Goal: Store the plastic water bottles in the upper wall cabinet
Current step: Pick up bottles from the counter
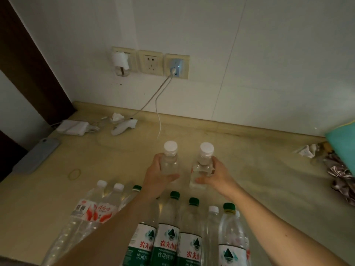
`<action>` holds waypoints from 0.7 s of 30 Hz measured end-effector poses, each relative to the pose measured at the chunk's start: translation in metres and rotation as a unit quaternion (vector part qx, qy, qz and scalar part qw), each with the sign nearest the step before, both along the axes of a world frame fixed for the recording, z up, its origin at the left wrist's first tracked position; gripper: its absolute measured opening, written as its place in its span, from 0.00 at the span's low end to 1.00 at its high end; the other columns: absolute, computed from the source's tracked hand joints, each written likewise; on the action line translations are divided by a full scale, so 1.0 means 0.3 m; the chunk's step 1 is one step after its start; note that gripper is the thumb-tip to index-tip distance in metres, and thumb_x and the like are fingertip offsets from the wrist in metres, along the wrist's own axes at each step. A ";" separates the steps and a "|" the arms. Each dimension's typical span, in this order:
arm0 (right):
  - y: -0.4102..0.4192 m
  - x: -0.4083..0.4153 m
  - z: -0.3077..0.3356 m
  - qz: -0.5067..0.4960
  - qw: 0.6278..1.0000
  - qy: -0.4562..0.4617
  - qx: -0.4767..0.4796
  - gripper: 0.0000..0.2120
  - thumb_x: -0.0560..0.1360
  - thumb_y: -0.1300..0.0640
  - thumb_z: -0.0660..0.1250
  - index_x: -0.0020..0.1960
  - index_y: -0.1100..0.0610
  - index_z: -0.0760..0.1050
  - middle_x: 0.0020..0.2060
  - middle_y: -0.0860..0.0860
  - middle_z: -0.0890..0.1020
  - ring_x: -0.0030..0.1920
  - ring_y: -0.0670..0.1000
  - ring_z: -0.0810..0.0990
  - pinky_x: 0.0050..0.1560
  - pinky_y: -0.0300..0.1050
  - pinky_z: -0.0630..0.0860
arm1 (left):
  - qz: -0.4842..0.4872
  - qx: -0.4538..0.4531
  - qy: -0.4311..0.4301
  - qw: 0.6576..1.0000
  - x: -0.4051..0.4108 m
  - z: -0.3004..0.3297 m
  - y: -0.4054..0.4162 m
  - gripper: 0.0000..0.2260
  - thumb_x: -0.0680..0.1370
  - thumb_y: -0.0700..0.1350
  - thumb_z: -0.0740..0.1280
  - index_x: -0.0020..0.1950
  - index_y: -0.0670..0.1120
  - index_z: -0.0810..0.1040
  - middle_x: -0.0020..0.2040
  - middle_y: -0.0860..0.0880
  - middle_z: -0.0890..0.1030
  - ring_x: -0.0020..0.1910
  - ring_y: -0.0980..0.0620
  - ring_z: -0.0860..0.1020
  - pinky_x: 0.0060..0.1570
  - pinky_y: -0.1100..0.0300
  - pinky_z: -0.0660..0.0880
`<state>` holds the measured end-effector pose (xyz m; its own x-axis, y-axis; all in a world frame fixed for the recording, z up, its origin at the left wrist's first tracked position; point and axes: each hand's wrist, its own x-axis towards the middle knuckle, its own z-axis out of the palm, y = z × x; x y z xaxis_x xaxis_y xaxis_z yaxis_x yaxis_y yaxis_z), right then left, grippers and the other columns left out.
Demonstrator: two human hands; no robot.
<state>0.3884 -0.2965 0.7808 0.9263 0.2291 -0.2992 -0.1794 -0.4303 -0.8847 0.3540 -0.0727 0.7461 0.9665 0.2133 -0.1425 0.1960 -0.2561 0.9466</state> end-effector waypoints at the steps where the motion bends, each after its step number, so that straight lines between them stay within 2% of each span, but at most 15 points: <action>1: 0.005 -0.004 0.015 -0.015 1.000 -0.006 0.013 0.36 0.66 0.60 0.83 0.69 0.50 0.70 0.59 0.46 0.80 0.54 0.43 0.80 0.45 0.32 0.76 | 0.005 -0.008 -0.006 1.000 -0.001 0.016 0.002 0.31 0.66 0.43 0.83 0.63 0.56 0.72 0.55 0.58 0.81 0.52 0.63 0.80 0.44 0.72 0.74; 3: 0.019 -0.007 0.064 -0.039 0.998 -0.023 0.037 0.36 0.66 0.60 0.83 0.70 0.52 0.71 0.61 0.48 0.80 0.56 0.48 0.82 0.52 0.41 0.80 | 0.015 -0.022 -0.025 0.999 -0.001 0.070 0.007 0.30 0.66 0.45 0.84 0.60 0.60 0.72 0.55 0.61 0.81 0.54 0.62 0.79 0.46 0.69 0.72; 5: 0.037 -0.009 0.141 -0.051 0.996 -0.050 0.051 0.37 0.66 0.59 0.83 0.70 0.51 0.70 0.61 0.49 0.80 0.58 0.51 0.82 0.58 0.51 0.80 | 0.011 -0.035 -0.051 0.998 0.006 0.159 0.011 0.30 0.66 0.47 0.83 0.60 0.63 0.72 0.53 0.65 0.81 0.54 0.67 0.78 0.48 0.70 0.71; 9: 0.070 -0.039 0.351 -0.072 0.986 -0.126 0.088 0.40 0.64 0.52 0.83 0.71 0.47 0.69 0.59 0.44 0.81 0.57 0.46 0.81 0.54 0.45 0.79 | -0.011 -0.055 -0.118 0.991 0.023 0.396 0.030 0.29 0.66 0.52 0.83 0.62 0.62 0.73 0.54 0.67 0.81 0.55 0.70 0.77 0.51 0.68 0.71; 12: 0.087 -0.095 0.532 -0.094 0.970 -0.172 0.143 0.37 0.60 0.48 0.83 0.66 0.45 0.73 0.55 0.44 0.84 0.54 0.45 0.84 0.56 0.48 0.81 | -0.025 -0.062 -0.171 0.983 0.007 0.596 0.050 0.29 0.67 0.53 0.82 0.61 0.65 0.72 0.53 0.69 0.81 0.53 0.72 0.76 0.50 0.66 0.71; 14: 0.104 -0.144 0.655 -0.098 0.958 -0.201 0.180 0.34 0.60 0.50 0.82 0.64 0.45 0.75 0.53 0.45 0.86 0.54 0.46 0.85 0.58 0.51 0.81 | -0.034 -0.065 -0.217 0.973 -0.020 0.729 0.069 0.27 0.67 0.51 0.82 0.60 0.64 0.74 0.51 0.70 0.81 0.50 0.71 0.78 0.47 0.67 0.72; 17: 0.141 -0.219 0.841 -0.099 0.940 -0.267 0.190 0.31 0.65 0.56 0.83 0.65 0.45 0.76 0.53 0.46 0.86 0.54 0.48 0.85 0.57 0.51 0.82 | -0.063 -0.073 -0.272 0.958 -0.068 0.921 0.101 0.26 0.68 0.53 0.81 0.62 0.61 0.76 0.53 0.66 0.83 0.50 0.67 0.80 0.50 0.62 0.74; 21: 0.182 -0.323 1.096 -0.129 0.906 -0.331 0.230 0.31 0.67 0.56 0.81 0.67 0.46 0.75 0.54 0.50 0.86 0.56 0.52 0.85 0.54 0.52 0.83 | -0.081 -0.090 -0.341 0.932 -0.132 1.176 0.122 0.27 0.69 0.53 0.81 0.64 0.59 0.76 0.53 0.60 0.84 0.49 0.64 0.82 0.49 0.60 0.79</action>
